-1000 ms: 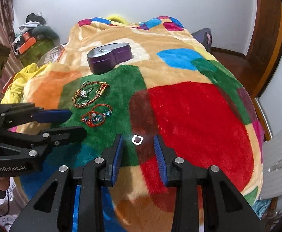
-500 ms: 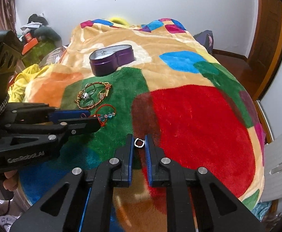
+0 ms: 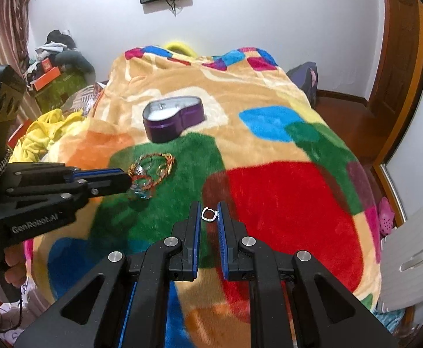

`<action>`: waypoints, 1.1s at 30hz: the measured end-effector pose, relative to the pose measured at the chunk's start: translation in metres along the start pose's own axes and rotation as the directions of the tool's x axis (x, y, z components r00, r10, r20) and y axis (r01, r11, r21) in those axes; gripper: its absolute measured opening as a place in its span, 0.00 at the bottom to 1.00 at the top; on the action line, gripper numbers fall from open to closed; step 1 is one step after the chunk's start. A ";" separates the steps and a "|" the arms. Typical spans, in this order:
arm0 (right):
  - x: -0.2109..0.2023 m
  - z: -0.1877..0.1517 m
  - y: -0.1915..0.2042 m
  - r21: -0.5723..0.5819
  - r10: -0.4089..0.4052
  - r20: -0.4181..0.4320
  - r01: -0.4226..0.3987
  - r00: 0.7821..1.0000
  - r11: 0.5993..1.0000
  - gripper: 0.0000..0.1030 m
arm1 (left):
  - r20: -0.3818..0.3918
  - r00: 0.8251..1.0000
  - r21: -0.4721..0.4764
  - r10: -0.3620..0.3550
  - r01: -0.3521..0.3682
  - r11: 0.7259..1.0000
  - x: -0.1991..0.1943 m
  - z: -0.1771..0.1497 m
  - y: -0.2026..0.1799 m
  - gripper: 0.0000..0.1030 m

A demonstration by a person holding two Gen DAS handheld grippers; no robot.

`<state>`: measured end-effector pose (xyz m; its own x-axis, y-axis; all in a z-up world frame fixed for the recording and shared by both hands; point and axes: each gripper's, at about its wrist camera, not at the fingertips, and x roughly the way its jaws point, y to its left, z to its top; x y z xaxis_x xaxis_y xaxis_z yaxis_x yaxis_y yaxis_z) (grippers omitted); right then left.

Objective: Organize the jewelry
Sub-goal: 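Grasp the silver ring with the right tool while left grasps red beaded bracelet, then lower silver ring into the tin with right tool while left drops red bracelet in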

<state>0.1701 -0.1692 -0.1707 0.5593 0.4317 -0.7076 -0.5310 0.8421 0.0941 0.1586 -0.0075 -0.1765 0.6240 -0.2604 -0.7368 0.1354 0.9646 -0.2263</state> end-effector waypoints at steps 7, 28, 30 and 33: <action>-0.005 0.016 0.007 -0.015 0.001 0.042 0.000 0.999 1.000 0.10 | 0.075 0.997 -0.020 0.025 -0.023 1.000 -0.026 0.012 0.011 0.07; 0.012 0.070 0.034 -0.065 0.073 0.128 -0.065 0.989 0.996 0.10 | 0.185 0.978 -0.037 0.093 -0.087 0.995 -0.046 0.056 0.048 0.07; 0.015 0.075 0.035 -0.069 0.078 0.132 -0.070 0.988 0.995 0.10 | 0.193 0.977 -0.040 0.093 -0.087 0.995 -0.043 0.061 0.051 0.07; 0.021 0.082 0.036 -0.072 0.083 0.137 -0.073 0.987 0.995 0.10 | 0.202 0.975 -0.043 0.092 -0.085 0.995 -0.041 0.069 0.054 0.07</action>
<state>0.2147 -0.1032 -0.1249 0.5957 0.5401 -0.5945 -0.6152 0.7827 0.0945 0.1932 0.0584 -0.1151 0.7762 -0.1572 -0.6106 0.0487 0.9805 -0.1905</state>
